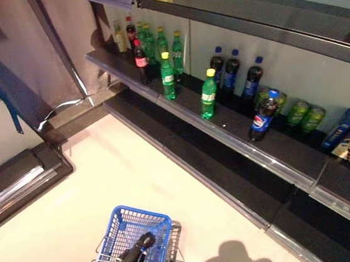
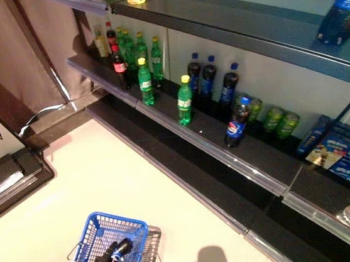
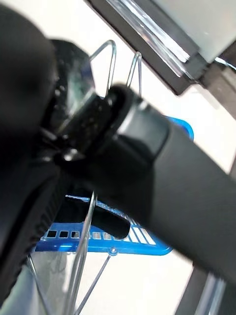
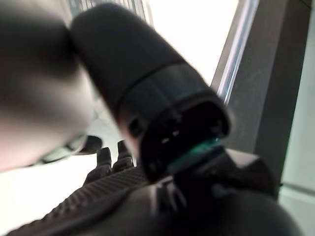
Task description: Pick up the drink and place into the basket.
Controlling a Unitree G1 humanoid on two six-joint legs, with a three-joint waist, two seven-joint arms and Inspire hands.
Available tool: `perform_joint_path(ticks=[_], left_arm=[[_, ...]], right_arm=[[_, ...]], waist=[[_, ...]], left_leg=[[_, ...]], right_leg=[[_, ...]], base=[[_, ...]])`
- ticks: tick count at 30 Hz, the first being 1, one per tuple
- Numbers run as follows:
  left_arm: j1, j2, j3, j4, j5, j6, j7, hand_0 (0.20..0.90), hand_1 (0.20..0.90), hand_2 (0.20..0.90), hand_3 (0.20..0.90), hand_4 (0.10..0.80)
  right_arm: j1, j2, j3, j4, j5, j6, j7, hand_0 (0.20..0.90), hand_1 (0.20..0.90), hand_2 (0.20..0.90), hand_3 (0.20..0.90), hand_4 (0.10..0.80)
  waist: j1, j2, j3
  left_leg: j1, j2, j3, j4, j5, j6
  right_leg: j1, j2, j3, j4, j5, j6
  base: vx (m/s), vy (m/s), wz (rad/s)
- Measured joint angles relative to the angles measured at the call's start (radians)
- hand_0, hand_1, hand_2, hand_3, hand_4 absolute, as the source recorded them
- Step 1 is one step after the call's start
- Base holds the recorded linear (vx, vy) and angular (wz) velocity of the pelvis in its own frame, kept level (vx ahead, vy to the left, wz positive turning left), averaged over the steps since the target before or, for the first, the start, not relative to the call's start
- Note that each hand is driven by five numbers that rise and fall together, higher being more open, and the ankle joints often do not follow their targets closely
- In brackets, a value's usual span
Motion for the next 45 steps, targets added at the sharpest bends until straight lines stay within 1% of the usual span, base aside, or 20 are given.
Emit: perform_joint_path(ticks=[4,5,7,8,12,16,18,19,23,25,27,29,30,31,32,34,38,40,42,45], left_arm=[[0.028,0.011,-0.034,0.019,0.002,0.003,0.01,0.3,0.3,0.3,0.2,0.1],[0.018,0.022,-0.066,0.037,0.004,0.005,0.009,0.3,0.3,0.3,0.2,0.1],[0.006,0.043,-0.121,0.043,0.025,0.003,0.0,0.3,0.3,0.3,0.2,0.1],[-0.006,0.061,-0.153,0.055,0.036,0.003,-0.017,0.3,0.3,0.3,0.2,0.1],[-0.004,0.06,-0.16,0.069,0.046,0.006,-0.016,0.3,0.3,0.3,0.2,0.1],[-0.027,0.049,-0.164,0.108,0.074,0.003,-0.013,0.3,0.3,0.3,0.2,0.1],[-0.025,0.045,-0.164,0.12,0.085,0.002,-0.013,0.3,0.3,0.3,0.2,0.1],[-0.021,0.042,-0.15,0.138,0.086,0.001,-0.013,0.3,0.3,0.3,0.2,0.1],[0.042,0.032,-0.141,0.15,0.084,0.001,-0.01,0.3,0.3,0.3,0.2,0.1],[0.031,0.022,-0.142,0.189,0.084,0.007,0.008,0.3,0.3,0.3,0.2,0.1],[0.0,0.025,-0.138,0.188,0.084,0.004,0.013,0.3,0.3,0.3,0.2,0.1],[-0.023,0.018,-0.132,0.166,0.08,-0.012,0.014,0.3,0.3,0.3,0.2,0.1],[-0.036,0.022,-0.102,0.138,0.079,-0.023,0.01,0.3,0.3,0.3,0.2,0.1],[-0.048,0.027,-0.086,0.116,0.078,-0.036,0.01,0.3,0.3,0.3,0.2,0.1],[-0.047,0.041,-0.078,0.095,0.079,-0.043,0.014,0.3,0.3,0.3,0.2,0.1],[-0.05,0.053,-0.077,0.08,0.076,-0.042,0.029,0.3,0.3,0.3,0.2,0.1],[-0.034,0.068,-0.078,0.063,0.081,-0.065,0.026,0.3,0.3,0.3,0.2,0.1],[-0.048,0.032,-0.082,0.06,0.102,-0.063,0.004,0.3,0.3,0.3,0.2,0.1],[-0.065,0.01,-0.086,0.055,0.116,-0.069,0.005,0.3,0.3,0.3,0.2,0.1],[-0.068,-0.009,-0.092,0.073,0.12,-0.063,0.012,0.3,0.3,0.3,0.2,0.1]], right_arm=[[-0.014,0.002,-0.053,0.002,0.015,-0.022,-0.043,0.9,0.9,0.9,0.9,0.8],[-0.019,0.009,-0.047,-0.01,0.036,-0.043,-0.065,0.9,0.9,0.9,0.9,0.8],[-0.025,0.014,-0.027,-0.023,0.053,-0.048,-0.081,0.9,0.9,0.9,0.9,0.8],[-0.038,0.034,-0.019,-0.01,0.083,-0.065,-0.089,0.9,0.9,0.9,0.9,0.8],[-0.047,0.047,-0.007,0.003,0.138,-0.094,-0.079,0.9,0.9,0.9,0.9,0.8],[-0.047,0.043,-0.013,0.021,0.22,-0.088,-0.068,0.9,0.9,0.9,0.9,0.8],[-0.031,0.039,-0.02,0.026,0.22,-0.076,-0.068,0.9,0.9,0.9,0.9,0.8],[-0.017,0.037,-0.033,0.036,0.221,-0.064,-0.069,0.9,0.9,0.9,0.9,0.8],[0.061,0.027,-0.055,0.089,0.221,-0.041,-0.075,0.9,0.9,0.9,0.9,0.8],[0.084,0.029,-0.07,0.13,0.229,-0.035,-0.076,0.9,0.9,0.9,0.9,0.8],[0.088,0.045,-0.069,0.137,0.231,-0.036,-0.076,0.9,0.9,0.9,0.9,0.8],[0.066,0.034,-0.064,0.124,0.22,-0.043,-0.076,0.9,0.9,0.9,0.9,0.8],[0.024,0.031,-0.06,0.121,0.191,-0.057,-0.077,0.9,0.9,0.9,0.9,0.8],[0.004,0.032,-0.058,0.118,0.18,-0.059,-0.079,0.9,0.9,0.9,0.9,0.8],[-0.016,0.024,-0.031,0.101,0.178,-0.079,-0.083,0.9,0.9,0.9,0.9,0.8],[-0.062,0.003,-0.01,0.08,0.182,-0.112,-0.081,0.9,0.9,0.9,0.9,0.8],[-0.169,-0.012,0.007,0.061,0.18,-0.148,-0.081,0.9,0.9,0.9,0.9,0.8],[-0.193,-0.05,0.009,0.054,0.179,-0.154,-0.083,0.9,0.9,0.9,0.9,0.8],[-0.185,-0.054,0.007,0.063,0.177,-0.134,-0.084,0.9,0.9,0.9,0.9,0.8],[-0.144,-0.057,0.01,0.069,0.177,-0.113,-0.082,0.9,0.9,0.9,0.9,0.8]], waist=[[-0.022,0.014,0.006],[-0.058,0.024,0.001],[-0.066,0.025,0.004],[-0.088,0.021,0.006],[-0.119,0.021,0.006],[-0.189,0.035,0.001],[-0.195,0.028,0.005],[-0.203,0.021,0.013],[-0.218,0.011,0.012],[-0.233,0.03,-0.006],[-0.254,0.022,-0.016],[-0.241,0.027,-0.018],[-0.228,0.006,-0.005],[-0.215,-0.02,0.002],[-0.178,-0.048,-0.005],[-0.148,-0.058,-0.005],[-0.07,-0.053,0.008],[-0.071,0.028,0.045],[-0.072,0.047,0.053],[-0.085,0.088,0.062]], left_leg=[[0.053,-0.055,-0.01,-0.025,-0.008,0.075],[0.049,-0.058,-0.082,-0.034,-0.003,0.079],[0.044,-0.055,-0.103,-0.044,0.002,0.077],[0.049,-0.061,-0.151,-0.053,0.006,0.077],[0.088,-0.099,-0.192,-0.078,-0.002,0.087],[0.114,-0.11,-0.329,-0.076,-0.035,0.123],[0.141,-0.114,-0.335,-0.07,-0.075,0.139],[0.179,-0.118,-0.326,-0.061,-0.12,0.137],[0.351,-0.129,-0.329,-0.054,-0.251,0.142],[0.368,-0.103,-0.338,0.059,-0.338,0.09],[0.271,-0.098,-0.282,0.335,-0.324,-0.053],[0.143,-0.093,-0.242,0.647,-0.234,-0.163],[0.008,-0.106,-0.191,0.909,-0.118,-0.216],[-0.056,-0.116,-0.16,1.001,-0.115,-0.196],[-0.122,-0.139,-0.129,0.964,-0.15,-0.131],[-0.205,-0.106,-0.135,0.79,-0.182,-0.087],[-0.17,0.014,-0.211,0.119,-0.113,-0.088],[-0.149,0.101,-0.362,-0.074,-0.026,-0.127],[-0.16,0.083,-0.406,-0.05,-0.002,-0.102],[-0.077,0.09,-0.394,-0.077,0.08,-0.034]], right_leg=[[-0.143,-0.089,0.105,0.377,0.076,-0.045],[-0.205,-0.015,0.225,0.459,0.019,-0.025],[-0.248,0.069,0.279,0.449,-0.03,0.002],[-0.274,0.177,0.332,0.417,-0.066,-0.02],[-0.33,0.288,0.373,0.249,-0.093,-0.079],[-0.425,0.409,0.517,0.035,0.041,-0.134],[-0.491,0.416,0.48,0.013,0.125,-0.132],[-0.537,0.398,0.397,-0.029,0.204,-0.112],[-0.543,0.361,0.232,-0.009,0.227,-0.126],[-0.515,0.381,0.224,0.041,0.232,-0.235],[-0.439,0.384,0.216,-0.001,0.189,-0.263],[-0.384,0.401,0.232,-0.004,0.139,-0.281],[-0.335,0.406,0.28,-0.02,0.141,-0.29],[-0.308,0.402,0.313,-0.046,0.144,-0.291],[-0.248,0.398,0.374,-0.096,0.149,-0.293],[-0.174,0.408,0.439,-0.143,0.141,-0.29],[-0.11,0.417,0.612,-0.216,0.143,-0.265],[-0.049,0.449,0.725,-0.214,0.123,-0.265],[-0.017,0.423,0.879,-0.207,0.086,-0.234],[-0.008,0.431,0.814,-0.115,-0.001,-0.136]], base=[[0.173,0.381,0.49],[0.134,0.143,1.22],[0.233,0.185,1.36],[0.252,0.172,1.23],[0.309,0.081,1.0],[0.412,0.032,0.96],[0.534,0.039,0.4],[0.537,0.042,0.09],[0.478,0.032,-0.02],[0.426,-0.011,0.5],[0.394,-0.046,0.76],[0.513,-0.052,0.36],[0.285,-0.01,0.1],[0.393,0.004,-0.27],[0.294,0.03,-0.56],[0.382,0.16,-0.71],[0.462,0.333,-1.39],[0.436,0.404,-1.3],[0.369,0.487,-1.21],[0.256,0.402,-1.49]])
